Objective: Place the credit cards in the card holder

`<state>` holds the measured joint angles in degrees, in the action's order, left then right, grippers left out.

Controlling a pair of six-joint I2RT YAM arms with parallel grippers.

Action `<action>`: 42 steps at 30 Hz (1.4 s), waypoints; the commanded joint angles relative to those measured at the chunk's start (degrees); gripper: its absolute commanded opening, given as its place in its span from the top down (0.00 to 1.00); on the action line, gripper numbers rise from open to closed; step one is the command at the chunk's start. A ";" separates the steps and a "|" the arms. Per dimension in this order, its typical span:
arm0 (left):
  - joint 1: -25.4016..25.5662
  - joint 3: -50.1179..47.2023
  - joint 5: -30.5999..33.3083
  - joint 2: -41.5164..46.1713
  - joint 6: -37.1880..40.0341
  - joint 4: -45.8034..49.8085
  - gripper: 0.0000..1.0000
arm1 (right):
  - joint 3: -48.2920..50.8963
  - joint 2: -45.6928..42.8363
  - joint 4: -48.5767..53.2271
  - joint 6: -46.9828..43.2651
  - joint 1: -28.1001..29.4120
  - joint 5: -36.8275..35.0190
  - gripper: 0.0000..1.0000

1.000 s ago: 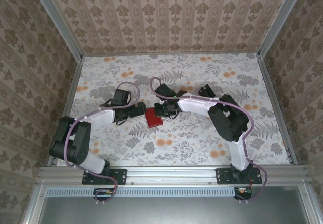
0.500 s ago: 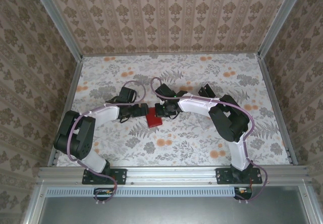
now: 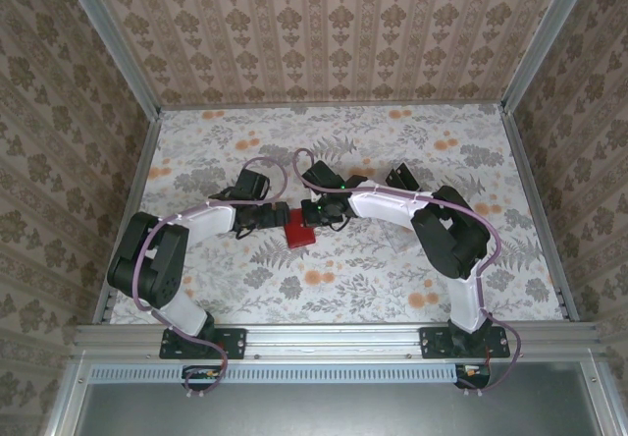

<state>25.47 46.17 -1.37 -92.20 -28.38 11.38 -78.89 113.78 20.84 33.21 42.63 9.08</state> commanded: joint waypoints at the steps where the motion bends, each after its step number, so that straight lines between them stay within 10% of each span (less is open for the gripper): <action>1: 0.22 -0.60 -1.75 -3.40 0.78 0.16 0.00 | -0.20 -1.02 -0.49 -0.52 -0.20 1.89 1.00; 42: 0.20 -1.79 -2.02 -4.21 0.45 -1.44 0.00 | -1.79 2.45 -2.51 1.07 0.65 5.51 1.00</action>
<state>25.47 46.17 -1.02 -92.53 -28.38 11.14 -79.13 115.90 19.25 33.43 42.70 13.26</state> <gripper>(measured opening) 0.997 0.068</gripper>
